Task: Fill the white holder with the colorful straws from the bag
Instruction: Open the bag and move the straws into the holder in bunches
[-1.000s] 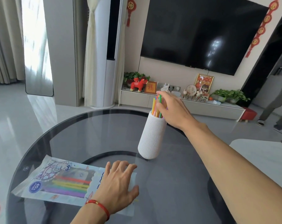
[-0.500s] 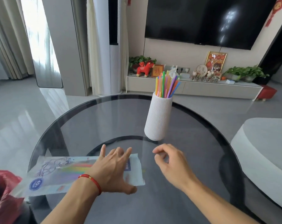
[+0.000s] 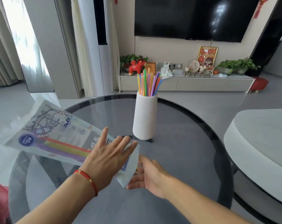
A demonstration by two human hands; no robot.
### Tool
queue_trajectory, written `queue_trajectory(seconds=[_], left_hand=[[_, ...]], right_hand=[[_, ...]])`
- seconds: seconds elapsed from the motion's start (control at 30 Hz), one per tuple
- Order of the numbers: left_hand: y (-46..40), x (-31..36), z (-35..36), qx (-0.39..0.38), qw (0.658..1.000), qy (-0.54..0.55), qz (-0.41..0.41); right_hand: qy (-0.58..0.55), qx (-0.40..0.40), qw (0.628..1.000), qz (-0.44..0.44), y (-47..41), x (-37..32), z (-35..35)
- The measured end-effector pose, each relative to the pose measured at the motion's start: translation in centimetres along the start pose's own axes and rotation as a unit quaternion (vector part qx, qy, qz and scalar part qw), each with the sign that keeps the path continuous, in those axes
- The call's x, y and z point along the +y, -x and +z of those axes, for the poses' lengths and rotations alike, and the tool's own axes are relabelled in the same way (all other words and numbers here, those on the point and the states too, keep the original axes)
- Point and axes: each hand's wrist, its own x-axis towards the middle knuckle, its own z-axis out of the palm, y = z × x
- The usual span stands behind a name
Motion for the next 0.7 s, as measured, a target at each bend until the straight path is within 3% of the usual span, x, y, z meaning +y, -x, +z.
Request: queue_trajectory(seconds=[0.33, 0.5, 0.7], left_hand=[[-2.1, -0.9, -2.0, 0.001, 0.996, -0.087, 0.024], [-1.7, -1.4, -1.7, -0.004, 0.997, -0.082, 0.011], [-0.9, -2.1, -0.4, 0.006, 0.999, -0.034, -0.034]], right_hand=[[-0.13, 0.04, 0.99, -0.031, -0.4, -0.7, -1.0], [-0.174, 0.03, 0.984, -0.024, -0.9, -0.5, -1.2], [-0.186, 0.063, 0.977, -0.078, -1.3, -1.3, -3.3]])
